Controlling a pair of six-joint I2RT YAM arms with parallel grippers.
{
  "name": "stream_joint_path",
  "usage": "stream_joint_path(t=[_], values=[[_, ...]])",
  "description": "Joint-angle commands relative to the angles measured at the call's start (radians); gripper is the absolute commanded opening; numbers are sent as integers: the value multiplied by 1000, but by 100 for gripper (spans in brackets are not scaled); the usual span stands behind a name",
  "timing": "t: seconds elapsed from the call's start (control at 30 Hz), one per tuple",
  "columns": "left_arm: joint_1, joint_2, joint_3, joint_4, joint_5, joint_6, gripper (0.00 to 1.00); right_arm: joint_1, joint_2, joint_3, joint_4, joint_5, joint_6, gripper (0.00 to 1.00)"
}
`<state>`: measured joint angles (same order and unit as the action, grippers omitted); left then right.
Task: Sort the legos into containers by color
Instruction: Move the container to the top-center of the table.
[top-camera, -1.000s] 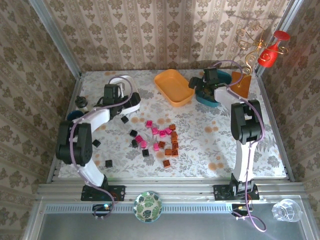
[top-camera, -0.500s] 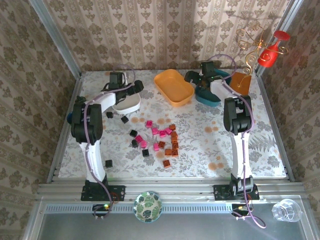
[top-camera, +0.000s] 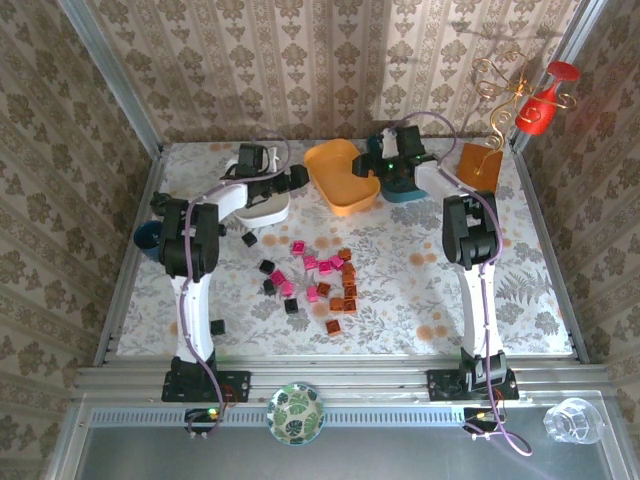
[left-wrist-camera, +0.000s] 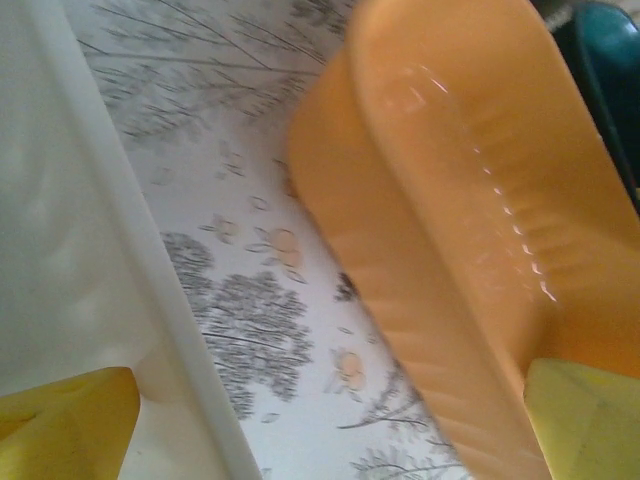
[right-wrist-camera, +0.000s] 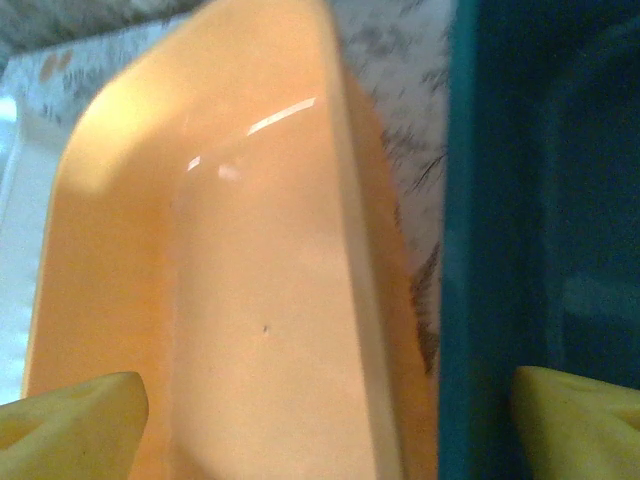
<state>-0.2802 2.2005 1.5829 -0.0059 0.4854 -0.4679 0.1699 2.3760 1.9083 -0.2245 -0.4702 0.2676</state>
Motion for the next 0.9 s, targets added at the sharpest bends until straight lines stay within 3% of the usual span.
stream_joint_path(t=[0.0,0.23,0.43,0.57,0.87], values=[[-24,19,11,38,62,-4,100,17,-70,-61,27,-57,0,94],[-55,38,44,74,134,-28,100,18,-173,-277,246,-37,215,94],[-74,113,187,-41,151,7,100,27,-237,-421,410,-8,413,94],[-79,143,251,-111,147,42,100,56,-282,-492,422,67,452,94],[-40,108,227,-167,106,103,100,118,-318,-552,436,180,494,94]])
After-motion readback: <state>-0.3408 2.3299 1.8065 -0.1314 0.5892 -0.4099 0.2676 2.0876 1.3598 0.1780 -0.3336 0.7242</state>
